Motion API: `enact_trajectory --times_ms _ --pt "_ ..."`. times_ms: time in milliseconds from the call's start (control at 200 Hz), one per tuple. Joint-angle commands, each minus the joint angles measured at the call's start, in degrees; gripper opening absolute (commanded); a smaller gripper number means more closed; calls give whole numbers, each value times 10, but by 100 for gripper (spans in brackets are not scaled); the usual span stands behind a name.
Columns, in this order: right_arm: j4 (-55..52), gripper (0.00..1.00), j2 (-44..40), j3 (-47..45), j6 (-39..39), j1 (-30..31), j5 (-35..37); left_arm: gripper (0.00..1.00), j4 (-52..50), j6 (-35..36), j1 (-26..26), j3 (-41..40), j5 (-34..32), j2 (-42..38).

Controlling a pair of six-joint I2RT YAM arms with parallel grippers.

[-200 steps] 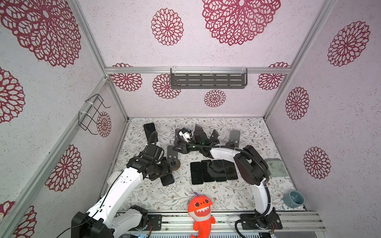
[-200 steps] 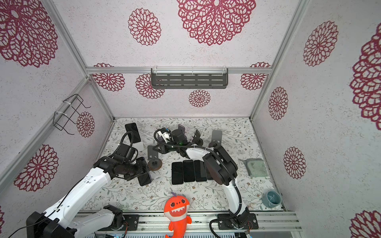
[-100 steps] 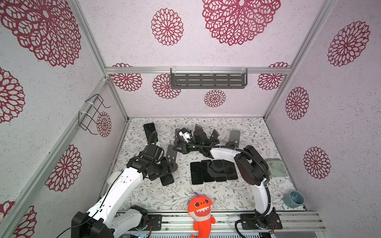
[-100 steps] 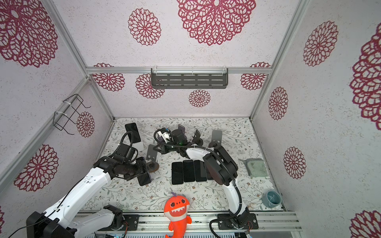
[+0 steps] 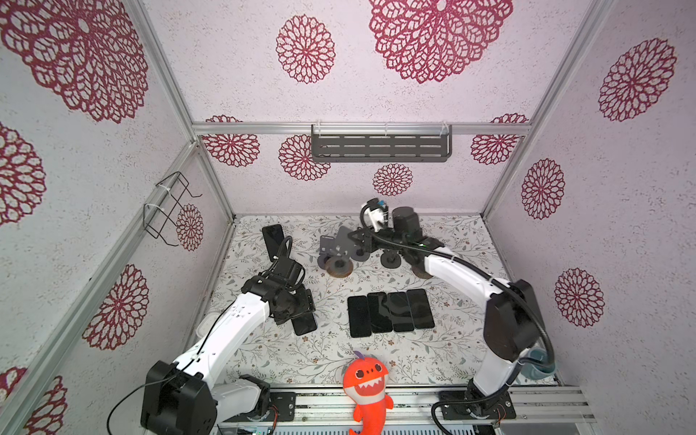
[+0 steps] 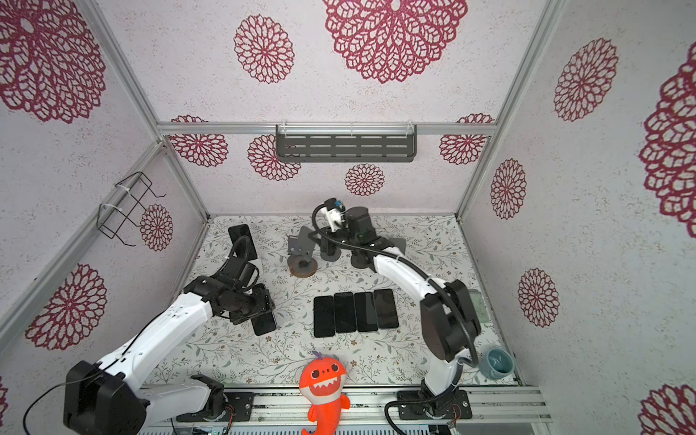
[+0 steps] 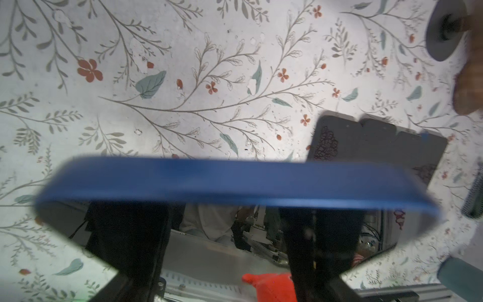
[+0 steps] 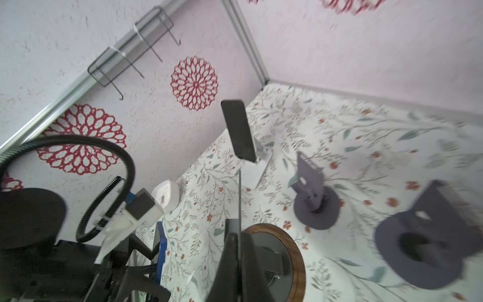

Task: Remove the phone from the phone stand
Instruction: Place the phone stand at the top-right of the table.

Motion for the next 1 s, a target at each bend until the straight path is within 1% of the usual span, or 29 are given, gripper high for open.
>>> enact_trajectory --times_ms 0,85,270,355,445,530,605,766,996 --pt "-87 0 -82 35 -61 -51 45 47 25 2 -14 36 -56 34" --pt "-131 0 -118 39 -83 -100 70 47 38 0 -34 57 -68 73" --pt "-194 0 -169 36 -112 -236 100 47 63 4 -84 111 -74 168" --pt "-187 0 -188 16 -117 -298 108 47 69 9 -98 129 -67 202" --pt "-179 0 -196 -7 -122 -362 123 47 89 12 -103 131 -43 225" --pt "-157 0 -203 -39 -135 -406 154 47 98 17 -105 134 -32 241" --pt "-121 0 -203 -74 -138 -442 160 47 100 24 -108 137 -32 252" --pt "-20 0 -185 -151 -155 -478 141 47 111 30 -111 131 -31 270" --pt "130 0 -175 -259 -148 -477 86 48 121 33 -111 135 -18 294"
